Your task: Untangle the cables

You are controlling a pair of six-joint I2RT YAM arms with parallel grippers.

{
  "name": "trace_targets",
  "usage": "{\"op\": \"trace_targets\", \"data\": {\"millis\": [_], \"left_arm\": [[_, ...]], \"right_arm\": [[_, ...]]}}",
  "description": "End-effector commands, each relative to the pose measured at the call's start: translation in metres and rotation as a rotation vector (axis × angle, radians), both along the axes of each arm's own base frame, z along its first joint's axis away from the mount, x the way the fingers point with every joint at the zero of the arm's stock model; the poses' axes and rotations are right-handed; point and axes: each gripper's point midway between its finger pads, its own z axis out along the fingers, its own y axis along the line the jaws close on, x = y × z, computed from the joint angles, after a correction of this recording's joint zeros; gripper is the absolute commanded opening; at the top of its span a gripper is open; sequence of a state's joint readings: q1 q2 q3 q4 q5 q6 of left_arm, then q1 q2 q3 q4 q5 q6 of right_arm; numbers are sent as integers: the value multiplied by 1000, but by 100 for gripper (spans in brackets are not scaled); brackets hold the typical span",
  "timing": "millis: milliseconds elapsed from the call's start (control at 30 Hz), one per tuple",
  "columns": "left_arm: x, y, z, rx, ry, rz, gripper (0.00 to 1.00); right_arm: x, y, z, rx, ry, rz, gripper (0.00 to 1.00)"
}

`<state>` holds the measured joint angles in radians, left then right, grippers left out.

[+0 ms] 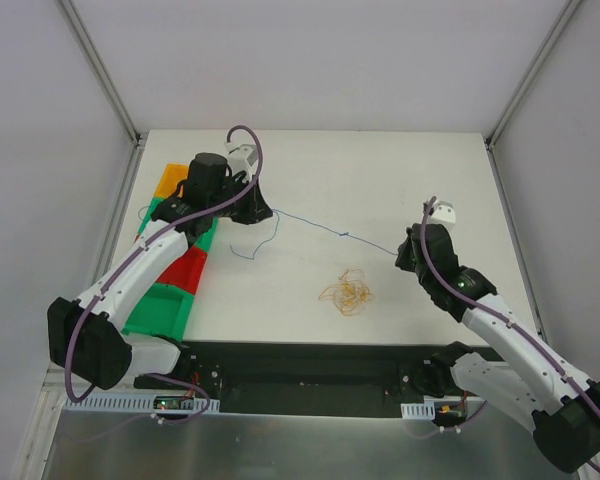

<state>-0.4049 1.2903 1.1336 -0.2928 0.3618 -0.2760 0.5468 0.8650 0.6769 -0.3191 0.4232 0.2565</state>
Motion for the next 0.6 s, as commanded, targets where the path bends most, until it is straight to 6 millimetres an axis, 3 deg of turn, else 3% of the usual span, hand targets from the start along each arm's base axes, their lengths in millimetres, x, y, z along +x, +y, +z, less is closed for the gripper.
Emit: {"op": "trace_targets", "data": {"millis": [0,133,267,433,567], "left_arm": [[2,-1,3,9,-23,-41,0],[-16,-34,1,-111,69,-216,0],[-24,-48,-7,-141,132,-274,0],[-25,-47,-2,-140,106,-263,0],[-9,-21,8,-48,-21,-116,0]], "right_arm": [[7,28,15,120,-74,112,0],[12,68,22,261,-39,229,1],[17,94,18,333,14,292,7],[15,105,-7,293,143,346,14],[-1,104,-42,172,310,437,28]]}}
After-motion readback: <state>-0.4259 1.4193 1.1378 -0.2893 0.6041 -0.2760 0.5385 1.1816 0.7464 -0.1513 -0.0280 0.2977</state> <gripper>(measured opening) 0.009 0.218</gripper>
